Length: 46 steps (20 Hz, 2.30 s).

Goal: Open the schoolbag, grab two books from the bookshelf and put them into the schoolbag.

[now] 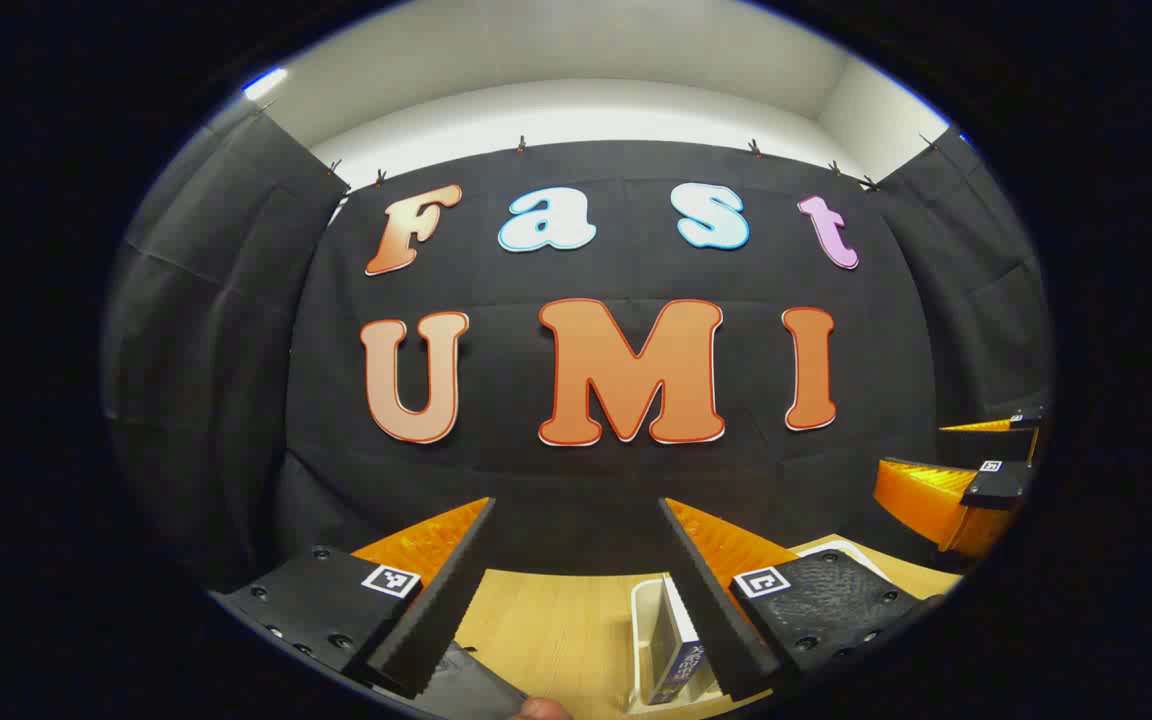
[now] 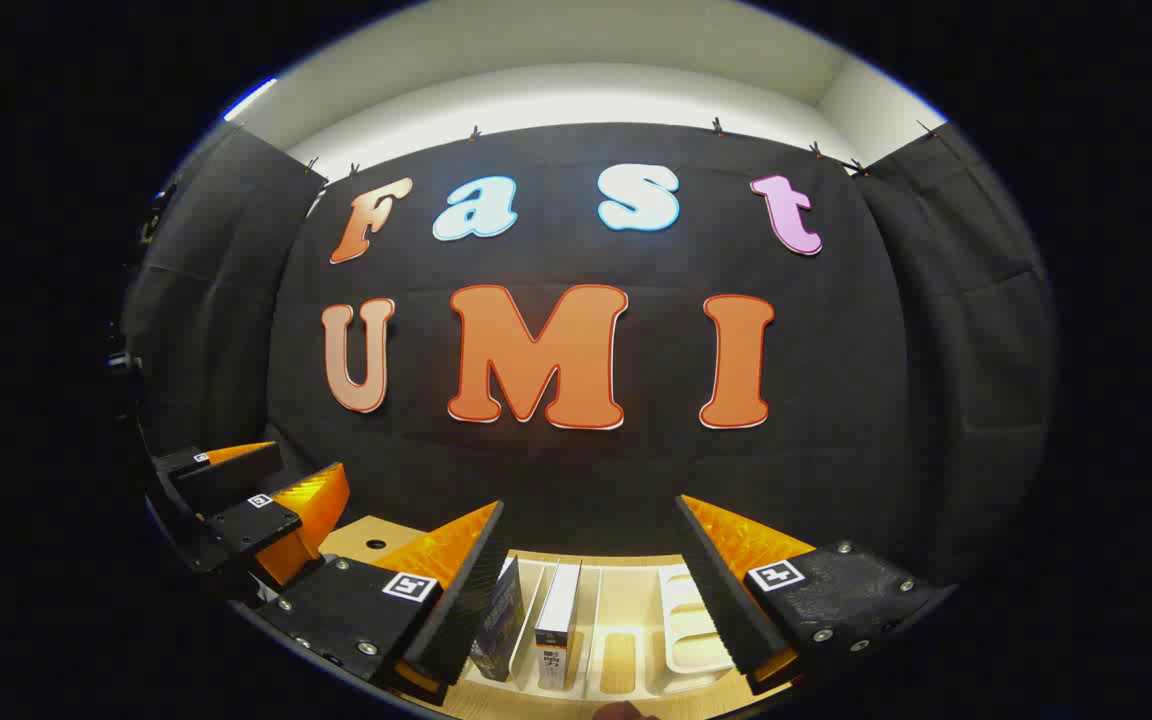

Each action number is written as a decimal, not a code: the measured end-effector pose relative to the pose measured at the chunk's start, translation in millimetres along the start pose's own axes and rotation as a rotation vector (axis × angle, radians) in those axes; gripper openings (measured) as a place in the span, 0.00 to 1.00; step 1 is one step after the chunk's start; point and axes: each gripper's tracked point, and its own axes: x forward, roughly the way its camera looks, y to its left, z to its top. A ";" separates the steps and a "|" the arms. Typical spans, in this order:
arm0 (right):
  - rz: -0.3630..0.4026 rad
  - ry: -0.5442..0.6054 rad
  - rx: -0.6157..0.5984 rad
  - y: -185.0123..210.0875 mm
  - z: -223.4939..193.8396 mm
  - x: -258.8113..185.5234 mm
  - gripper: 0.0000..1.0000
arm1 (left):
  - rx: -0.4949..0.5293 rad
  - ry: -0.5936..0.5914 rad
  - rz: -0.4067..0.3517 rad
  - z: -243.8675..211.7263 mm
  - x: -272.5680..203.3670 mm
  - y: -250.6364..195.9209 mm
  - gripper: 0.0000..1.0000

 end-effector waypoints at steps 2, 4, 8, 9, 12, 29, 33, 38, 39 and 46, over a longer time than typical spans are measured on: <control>-0.001 0.004 -0.004 0.9 -5.2 -5.6 0.97 | -0.002 0.002 -0.020 -0.8 -2.0 -7.1 0.98; -0.008 0.004 -0.005 1.0 -7.1 -8.1 1.00 | 0.015 -0.007 -0.026 1.6 -3.3 -5.8 0.98; -0.004 0.010 0.004 1.9 -11.1 -10.7 0.97 | 0.019 0.004 -0.025 -1.2 -6.8 -6.3 0.99; -0.003 0.012 -0.003 1.2 -12.2 -10.8 0.97 | 0.019 0.009 -0.019 -2.1 -6.6 -5.9 0.99; 0.020 0.010 -0.004 9.5 -11.3 -10.1 0.97 | 0.034 0.010 0.010 -0.5 -8.8 -0.1 0.99; -0.022 0.031 -0.033 -39.5 -36.6 -5.2 0.97 | 0.694 0.425 0.055 -211.5 -82.0 75.4 0.96; -0.022 0.043 -0.038 -49.1 -43.4 -5.4 0.97 | 0.836 0.561 0.039 -271.9 -103.8 97.7 0.96; -0.009 0.057 -0.038 -55.2 -49.7 -2.9 0.97 | 0.942 0.624 0.015 -302.1 -114.9 108.4 0.96; -0.006 0.059 -0.039 -56.1 -51.2 -2.3 0.97 | 0.963 0.605 -0.002 -301.2 -114.7 102.6 0.96; 0.019 0.068 -0.024 -62.5 -57.9 4.3 0.97 | 1.029 0.681 0.086 -312.5 -122.4 127.5 0.93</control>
